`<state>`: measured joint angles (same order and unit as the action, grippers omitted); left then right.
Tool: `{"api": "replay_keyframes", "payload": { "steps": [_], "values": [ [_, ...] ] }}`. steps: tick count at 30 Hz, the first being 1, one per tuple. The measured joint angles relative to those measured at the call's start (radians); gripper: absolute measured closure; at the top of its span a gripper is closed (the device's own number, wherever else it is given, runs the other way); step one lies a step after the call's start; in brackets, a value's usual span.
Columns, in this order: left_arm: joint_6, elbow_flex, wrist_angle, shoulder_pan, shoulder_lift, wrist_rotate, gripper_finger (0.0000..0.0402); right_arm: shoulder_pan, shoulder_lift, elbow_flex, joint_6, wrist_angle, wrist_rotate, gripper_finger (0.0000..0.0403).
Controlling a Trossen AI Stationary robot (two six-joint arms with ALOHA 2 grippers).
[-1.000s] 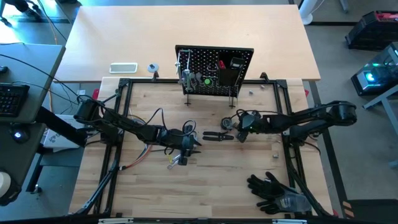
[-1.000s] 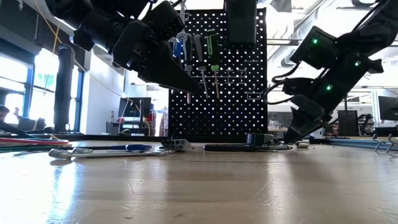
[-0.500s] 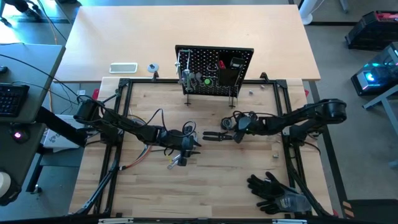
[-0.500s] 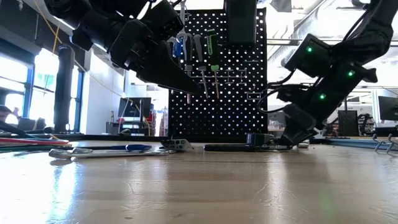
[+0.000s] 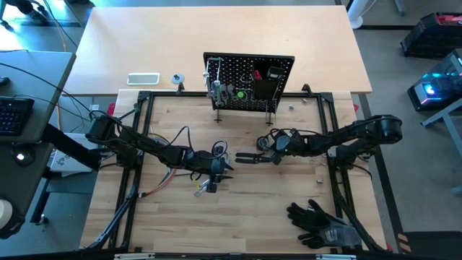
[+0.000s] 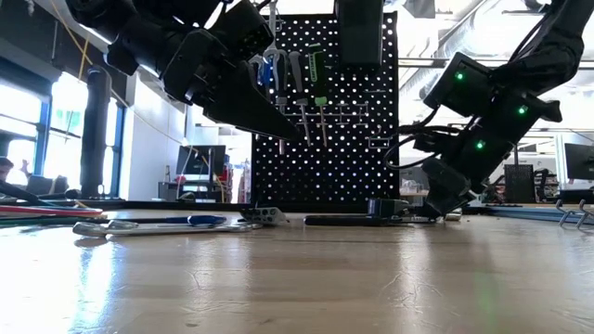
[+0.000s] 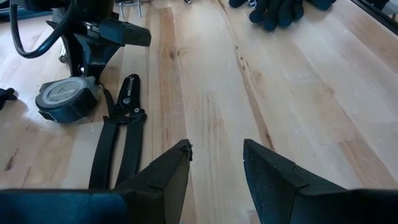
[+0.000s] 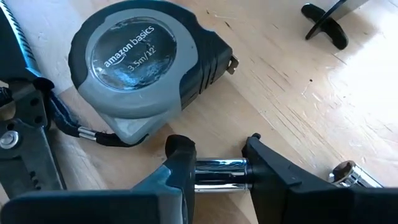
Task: Hang tools onto peg board
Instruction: Put the socket into the black bin on the peg board
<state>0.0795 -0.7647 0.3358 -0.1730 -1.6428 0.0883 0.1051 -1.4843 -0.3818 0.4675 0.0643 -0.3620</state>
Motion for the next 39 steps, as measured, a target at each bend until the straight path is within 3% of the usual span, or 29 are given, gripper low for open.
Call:
{"api": "replay_keyframes", "payload": {
  "steps": [10,23,29,39],
  "values": [
    [0.000,0.000,-0.002,0.000,0.000,0.000,0.0260,-0.001,0.134,0.009,0.006,-0.034,0.069,0.0305],
    [0.002,0.000,0.002,0.001,0.000,0.000,0.0260,-0.066,0.499,-0.018,-0.088,0.116,0.250,0.0306],
    [0.009,0.000,0.005,0.003,0.000,0.000,0.0260,-0.108,0.585,-0.179,-0.258,0.082,0.270,0.0306],
    [0.003,0.000,0.005,0.005,0.000,0.000,0.0260,-0.110,0.576,-0.645,-0.620,-0.137,0.203,0.0306]
  ]
}}
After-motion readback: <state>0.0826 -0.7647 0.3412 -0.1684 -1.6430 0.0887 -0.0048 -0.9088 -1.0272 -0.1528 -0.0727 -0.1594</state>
